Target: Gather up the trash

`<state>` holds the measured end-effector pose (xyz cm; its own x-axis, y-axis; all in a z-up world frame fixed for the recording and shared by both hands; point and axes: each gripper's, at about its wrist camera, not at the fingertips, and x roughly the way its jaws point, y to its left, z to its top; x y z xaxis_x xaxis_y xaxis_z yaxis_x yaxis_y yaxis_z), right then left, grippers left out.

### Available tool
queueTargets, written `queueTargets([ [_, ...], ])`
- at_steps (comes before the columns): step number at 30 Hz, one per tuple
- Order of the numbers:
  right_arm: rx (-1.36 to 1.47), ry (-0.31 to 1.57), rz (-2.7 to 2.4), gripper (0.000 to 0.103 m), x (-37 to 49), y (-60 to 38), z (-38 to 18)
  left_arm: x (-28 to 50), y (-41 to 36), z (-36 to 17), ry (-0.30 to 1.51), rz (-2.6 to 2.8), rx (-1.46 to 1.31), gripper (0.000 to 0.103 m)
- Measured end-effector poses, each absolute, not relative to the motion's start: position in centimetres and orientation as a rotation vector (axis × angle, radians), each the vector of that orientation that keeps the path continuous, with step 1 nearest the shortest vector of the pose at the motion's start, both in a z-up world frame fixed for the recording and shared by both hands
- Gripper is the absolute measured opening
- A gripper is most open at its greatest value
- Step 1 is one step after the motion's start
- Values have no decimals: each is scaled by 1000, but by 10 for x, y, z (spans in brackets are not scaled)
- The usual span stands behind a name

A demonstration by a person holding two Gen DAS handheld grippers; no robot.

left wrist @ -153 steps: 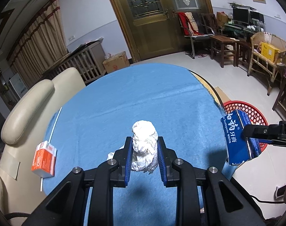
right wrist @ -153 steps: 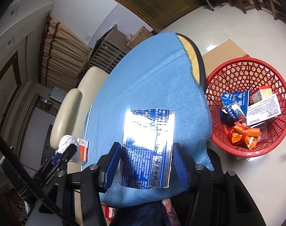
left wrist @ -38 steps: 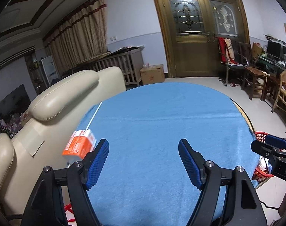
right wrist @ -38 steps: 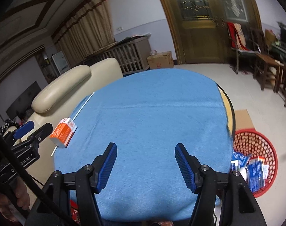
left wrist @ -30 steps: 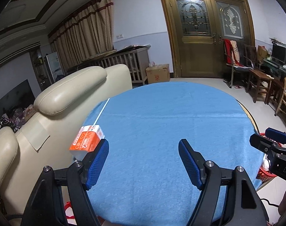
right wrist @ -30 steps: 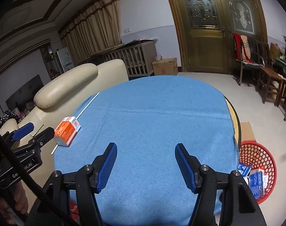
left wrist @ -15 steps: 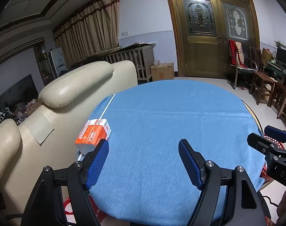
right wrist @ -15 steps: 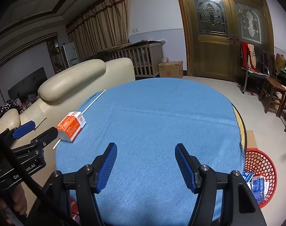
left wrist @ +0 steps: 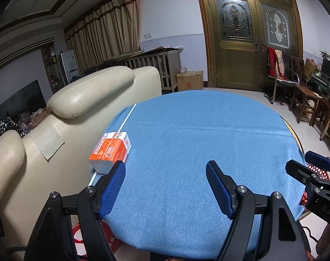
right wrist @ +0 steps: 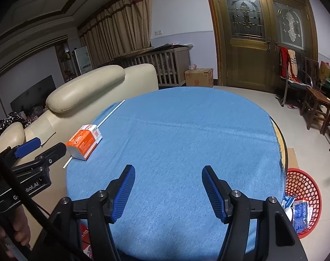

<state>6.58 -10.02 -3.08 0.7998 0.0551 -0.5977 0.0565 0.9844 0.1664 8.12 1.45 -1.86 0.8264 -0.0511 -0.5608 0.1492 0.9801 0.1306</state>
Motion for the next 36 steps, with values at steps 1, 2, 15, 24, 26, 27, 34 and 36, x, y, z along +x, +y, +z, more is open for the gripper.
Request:
queueTargets([
  [1,180,645,0,68,66,-100,-31,81,15,-18,589,-107,172,77],
  [2,179,645,0,68,66,-100,-31,81,15,-18,589,-107,172,77],
  [15,185,652,-16,68,63,-99,-35,80,17,-20,597,-104,174,77],
  [24,179,644,-158,68,48,-122,-31,78,10,-17,599,-115,179,77],
  [26,180,642,-196,68,43,-130,-30,77,7,-16,597,-121,182,77],
  [27,182,639,-214,68,39,-135,-29,76,5,-15,596,-125,183,77],
  [34,205,623,-295,68,15,-161,-17,68,-12,-9,583,-163,199,77],
  [36,217,626,-311,68,8,-167,-16,65,-18,-7,579,-175,203,77],
])
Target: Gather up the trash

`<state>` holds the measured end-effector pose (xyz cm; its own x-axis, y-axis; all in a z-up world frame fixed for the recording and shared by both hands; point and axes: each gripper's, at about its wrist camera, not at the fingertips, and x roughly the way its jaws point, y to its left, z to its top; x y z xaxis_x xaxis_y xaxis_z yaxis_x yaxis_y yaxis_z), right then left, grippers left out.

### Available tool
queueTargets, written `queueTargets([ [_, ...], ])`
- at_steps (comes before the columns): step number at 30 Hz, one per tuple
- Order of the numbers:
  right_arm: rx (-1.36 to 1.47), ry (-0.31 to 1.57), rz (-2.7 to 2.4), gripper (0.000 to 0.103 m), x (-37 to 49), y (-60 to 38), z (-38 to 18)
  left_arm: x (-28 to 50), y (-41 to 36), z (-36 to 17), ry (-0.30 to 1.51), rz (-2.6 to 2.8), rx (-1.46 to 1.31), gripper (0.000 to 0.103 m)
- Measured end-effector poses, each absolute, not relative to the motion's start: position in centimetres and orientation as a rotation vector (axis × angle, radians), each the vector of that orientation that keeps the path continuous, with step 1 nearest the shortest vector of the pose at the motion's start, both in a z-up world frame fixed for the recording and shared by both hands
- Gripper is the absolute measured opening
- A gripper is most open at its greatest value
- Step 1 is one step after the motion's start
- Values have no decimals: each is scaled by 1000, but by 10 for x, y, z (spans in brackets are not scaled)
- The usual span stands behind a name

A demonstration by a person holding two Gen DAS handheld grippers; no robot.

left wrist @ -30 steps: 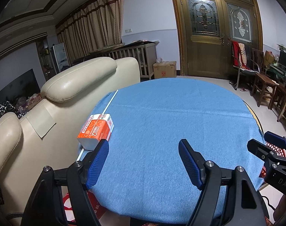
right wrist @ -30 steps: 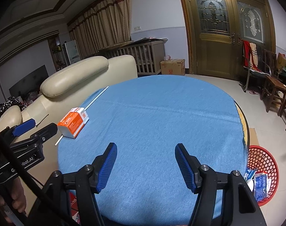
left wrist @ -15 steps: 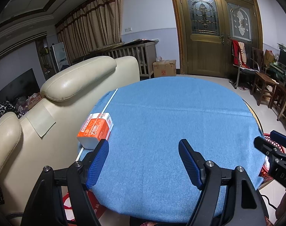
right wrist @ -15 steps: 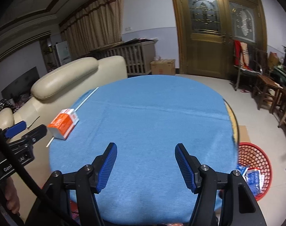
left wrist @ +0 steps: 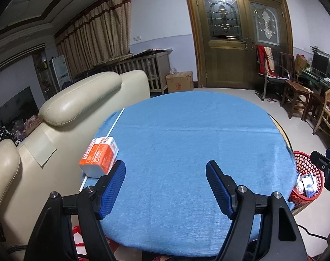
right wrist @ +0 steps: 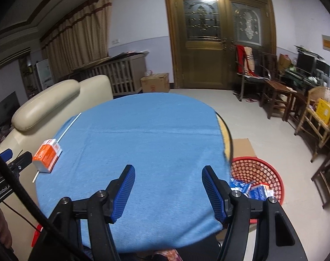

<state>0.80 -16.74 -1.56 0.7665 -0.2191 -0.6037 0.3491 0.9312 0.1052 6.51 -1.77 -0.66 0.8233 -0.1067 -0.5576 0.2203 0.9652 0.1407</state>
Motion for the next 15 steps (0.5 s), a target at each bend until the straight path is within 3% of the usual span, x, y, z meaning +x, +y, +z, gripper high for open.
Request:
queueTargets([
  [15,264,607,-418,68,-36,-204,-7,47,-63,4,569,-268,226,77],
])
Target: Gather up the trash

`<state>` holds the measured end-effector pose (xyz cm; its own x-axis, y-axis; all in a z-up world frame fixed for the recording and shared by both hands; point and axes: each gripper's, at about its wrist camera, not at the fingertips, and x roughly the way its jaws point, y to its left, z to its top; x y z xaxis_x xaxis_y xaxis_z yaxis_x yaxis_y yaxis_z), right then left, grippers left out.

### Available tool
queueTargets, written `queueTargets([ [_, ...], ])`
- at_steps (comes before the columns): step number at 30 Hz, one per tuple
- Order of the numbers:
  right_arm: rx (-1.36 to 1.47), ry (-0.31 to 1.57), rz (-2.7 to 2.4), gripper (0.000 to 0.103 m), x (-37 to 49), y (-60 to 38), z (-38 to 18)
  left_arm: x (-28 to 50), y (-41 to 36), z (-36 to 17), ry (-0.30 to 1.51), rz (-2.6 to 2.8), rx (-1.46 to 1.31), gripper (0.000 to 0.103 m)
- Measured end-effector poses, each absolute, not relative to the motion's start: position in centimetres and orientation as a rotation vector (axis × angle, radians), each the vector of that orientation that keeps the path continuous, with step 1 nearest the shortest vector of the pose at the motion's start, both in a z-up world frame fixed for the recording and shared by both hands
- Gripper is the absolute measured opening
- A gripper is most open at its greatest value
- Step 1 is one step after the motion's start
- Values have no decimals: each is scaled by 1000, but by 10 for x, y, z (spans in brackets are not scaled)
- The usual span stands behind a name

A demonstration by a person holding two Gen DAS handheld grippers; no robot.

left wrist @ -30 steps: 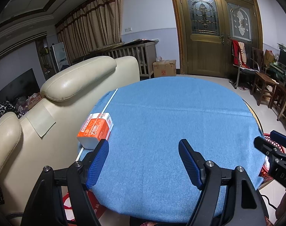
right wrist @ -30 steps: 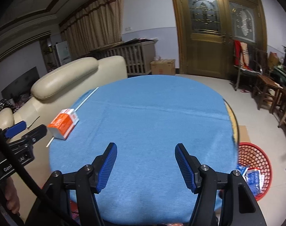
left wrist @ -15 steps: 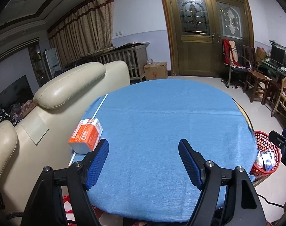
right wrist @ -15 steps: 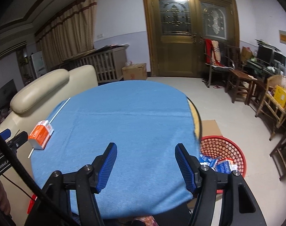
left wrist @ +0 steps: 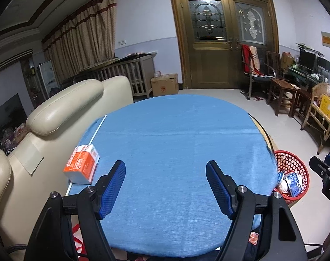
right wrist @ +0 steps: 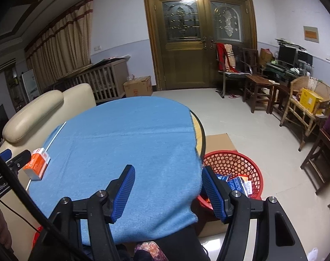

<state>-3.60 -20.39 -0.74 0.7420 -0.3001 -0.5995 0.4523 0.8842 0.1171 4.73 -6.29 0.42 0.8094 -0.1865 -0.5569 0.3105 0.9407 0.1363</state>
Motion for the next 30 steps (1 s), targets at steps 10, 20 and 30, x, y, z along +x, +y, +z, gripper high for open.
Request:
queueTargets([
  [10,290,599,-434,68,-43,-216,-8,47,-78,5,569,-287,251,77],
  [20,289,595,-441,68,-44,-216,-8,45,-78,4,568,-291,251,77],
  [30,289,599,-431,68,-41,-216,-8,53,-77,2,580,-283,247,77],
])
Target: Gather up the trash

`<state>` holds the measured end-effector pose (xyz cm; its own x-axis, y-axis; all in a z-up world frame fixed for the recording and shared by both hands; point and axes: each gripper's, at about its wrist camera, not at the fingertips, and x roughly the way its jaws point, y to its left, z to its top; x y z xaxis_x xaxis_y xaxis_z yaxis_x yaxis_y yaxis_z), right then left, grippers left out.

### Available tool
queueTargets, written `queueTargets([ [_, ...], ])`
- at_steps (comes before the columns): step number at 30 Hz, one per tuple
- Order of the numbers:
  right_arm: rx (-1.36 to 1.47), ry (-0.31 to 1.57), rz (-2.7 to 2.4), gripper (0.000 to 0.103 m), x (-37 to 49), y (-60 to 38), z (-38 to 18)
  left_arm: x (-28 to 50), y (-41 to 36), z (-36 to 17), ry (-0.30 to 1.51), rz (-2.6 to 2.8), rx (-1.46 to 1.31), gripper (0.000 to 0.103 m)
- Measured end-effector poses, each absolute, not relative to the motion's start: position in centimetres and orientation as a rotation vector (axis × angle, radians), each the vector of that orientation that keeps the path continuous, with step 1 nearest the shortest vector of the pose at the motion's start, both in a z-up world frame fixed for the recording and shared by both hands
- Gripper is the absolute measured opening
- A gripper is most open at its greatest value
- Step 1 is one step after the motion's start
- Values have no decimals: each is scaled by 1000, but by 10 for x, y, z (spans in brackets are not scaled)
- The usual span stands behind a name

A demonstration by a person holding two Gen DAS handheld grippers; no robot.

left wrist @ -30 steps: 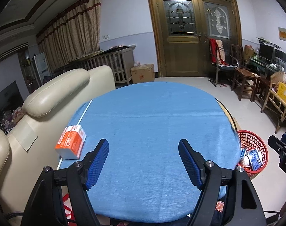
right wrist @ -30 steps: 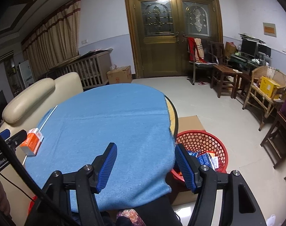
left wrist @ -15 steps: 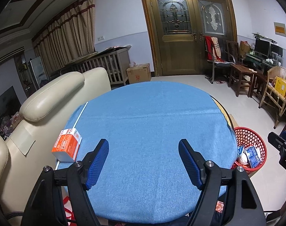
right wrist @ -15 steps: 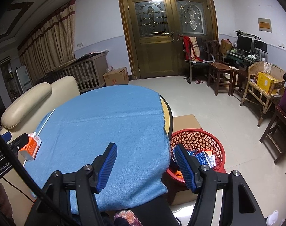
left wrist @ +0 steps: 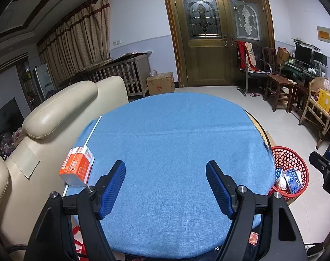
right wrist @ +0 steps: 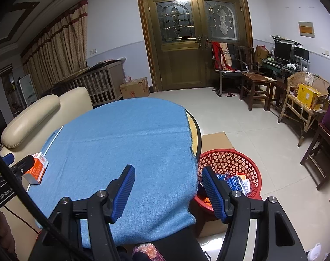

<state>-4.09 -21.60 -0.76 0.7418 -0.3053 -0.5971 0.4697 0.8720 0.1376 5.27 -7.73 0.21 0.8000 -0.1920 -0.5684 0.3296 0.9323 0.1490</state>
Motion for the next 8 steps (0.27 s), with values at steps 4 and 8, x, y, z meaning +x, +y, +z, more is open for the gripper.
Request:
queueTargets([
  [4,285,607,-424,68,-31,-215,-9,60,-76,-2,584,-278,249,77],
  [8,284,626,-412,68,-9,-217,-14,75,-79,-11,598,-277,254,77],
])
